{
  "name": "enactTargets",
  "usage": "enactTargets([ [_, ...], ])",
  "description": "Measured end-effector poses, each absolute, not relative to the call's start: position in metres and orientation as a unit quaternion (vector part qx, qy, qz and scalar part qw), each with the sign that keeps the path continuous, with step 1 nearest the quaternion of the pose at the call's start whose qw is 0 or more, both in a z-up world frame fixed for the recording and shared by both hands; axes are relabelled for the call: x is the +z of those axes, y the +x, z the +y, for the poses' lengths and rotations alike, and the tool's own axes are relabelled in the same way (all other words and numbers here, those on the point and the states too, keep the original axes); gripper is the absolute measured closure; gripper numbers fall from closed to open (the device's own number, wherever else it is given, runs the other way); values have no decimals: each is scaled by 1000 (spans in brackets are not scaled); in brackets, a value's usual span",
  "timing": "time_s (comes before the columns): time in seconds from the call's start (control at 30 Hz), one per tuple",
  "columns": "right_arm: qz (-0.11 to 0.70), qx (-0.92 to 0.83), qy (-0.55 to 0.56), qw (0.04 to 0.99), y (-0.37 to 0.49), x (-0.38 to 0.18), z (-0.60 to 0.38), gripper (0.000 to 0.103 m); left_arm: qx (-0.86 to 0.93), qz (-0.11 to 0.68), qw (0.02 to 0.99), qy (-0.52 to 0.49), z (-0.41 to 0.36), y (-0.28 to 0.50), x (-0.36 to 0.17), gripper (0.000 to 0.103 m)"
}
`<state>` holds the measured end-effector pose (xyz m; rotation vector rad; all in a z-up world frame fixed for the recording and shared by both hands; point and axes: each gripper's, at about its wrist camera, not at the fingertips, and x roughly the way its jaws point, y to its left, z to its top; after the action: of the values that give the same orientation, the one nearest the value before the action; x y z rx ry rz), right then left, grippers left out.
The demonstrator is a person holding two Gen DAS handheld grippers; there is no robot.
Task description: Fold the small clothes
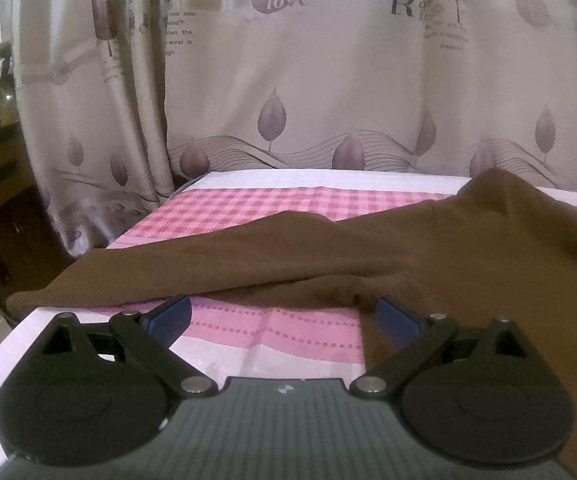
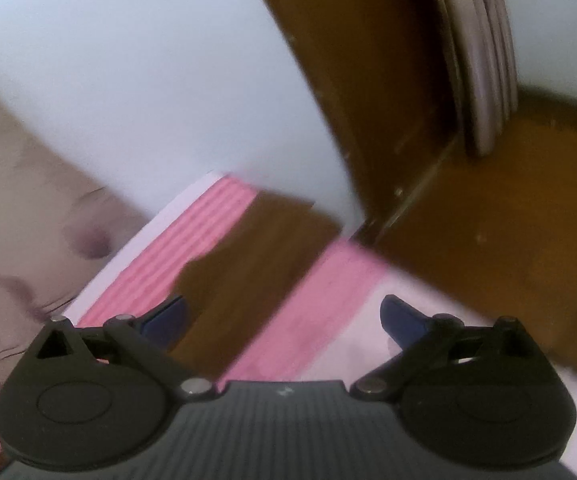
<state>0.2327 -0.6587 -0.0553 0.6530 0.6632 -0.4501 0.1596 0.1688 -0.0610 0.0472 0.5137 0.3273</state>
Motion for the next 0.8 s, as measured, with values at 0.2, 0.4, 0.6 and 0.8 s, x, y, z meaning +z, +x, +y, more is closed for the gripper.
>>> enactTargets([
  [0.2,339,-234,257,874,294,-69,-696,0,165,273,947,40,165,165,-68,5],
  [0.4,367,-209,227,878,345,-87,-706,0,160,293,939,86,153,171,-73,5],
  [0.6,389,-160,214,881,375,-102,-702,62,163,302,929,137,138,175,-80,2],
  [0.8,376,-158,169,897,363,-91,-693,91,175,310,927,120,145,177,-80,1],
])
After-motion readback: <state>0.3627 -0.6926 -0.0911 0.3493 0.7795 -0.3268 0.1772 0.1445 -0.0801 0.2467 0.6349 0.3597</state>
